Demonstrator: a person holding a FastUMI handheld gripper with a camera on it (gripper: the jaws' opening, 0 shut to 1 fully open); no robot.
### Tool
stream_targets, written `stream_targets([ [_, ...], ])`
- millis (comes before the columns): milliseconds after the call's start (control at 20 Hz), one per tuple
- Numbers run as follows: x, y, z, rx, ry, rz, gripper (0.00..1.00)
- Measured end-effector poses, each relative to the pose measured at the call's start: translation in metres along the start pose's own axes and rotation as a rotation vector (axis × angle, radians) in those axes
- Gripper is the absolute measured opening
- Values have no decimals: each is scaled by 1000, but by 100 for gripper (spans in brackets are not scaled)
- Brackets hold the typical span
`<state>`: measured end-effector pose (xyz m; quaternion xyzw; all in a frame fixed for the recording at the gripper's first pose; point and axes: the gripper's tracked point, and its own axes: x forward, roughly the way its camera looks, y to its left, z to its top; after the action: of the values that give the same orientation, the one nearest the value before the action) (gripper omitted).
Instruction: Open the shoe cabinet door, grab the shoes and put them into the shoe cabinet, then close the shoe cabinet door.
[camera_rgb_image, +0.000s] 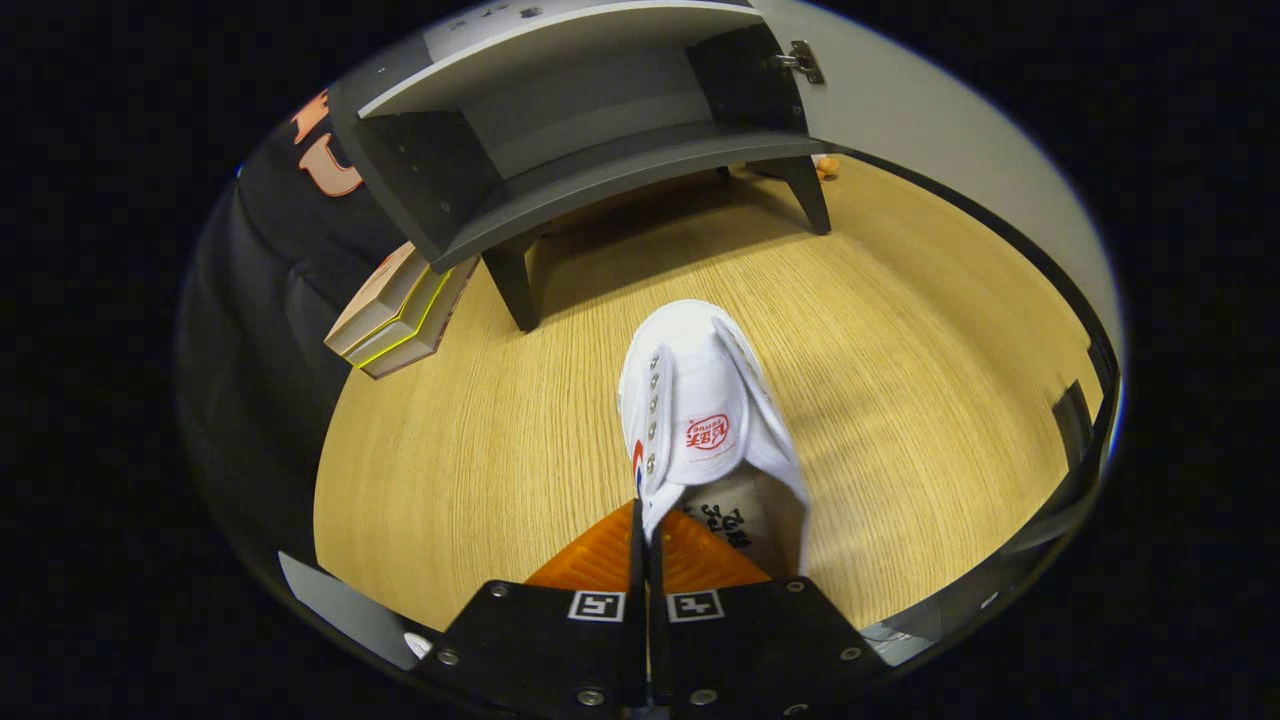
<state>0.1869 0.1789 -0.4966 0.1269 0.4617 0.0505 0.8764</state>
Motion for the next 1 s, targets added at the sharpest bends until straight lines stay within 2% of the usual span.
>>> stream_targets([
  [150, -13, -1, 15, -27, -49, -4, 0],
  [550, -91, 13, 75, -95, -168, 72, 0],
  [1000, -193, 52, 190, -128, -413, 165, 0],
])
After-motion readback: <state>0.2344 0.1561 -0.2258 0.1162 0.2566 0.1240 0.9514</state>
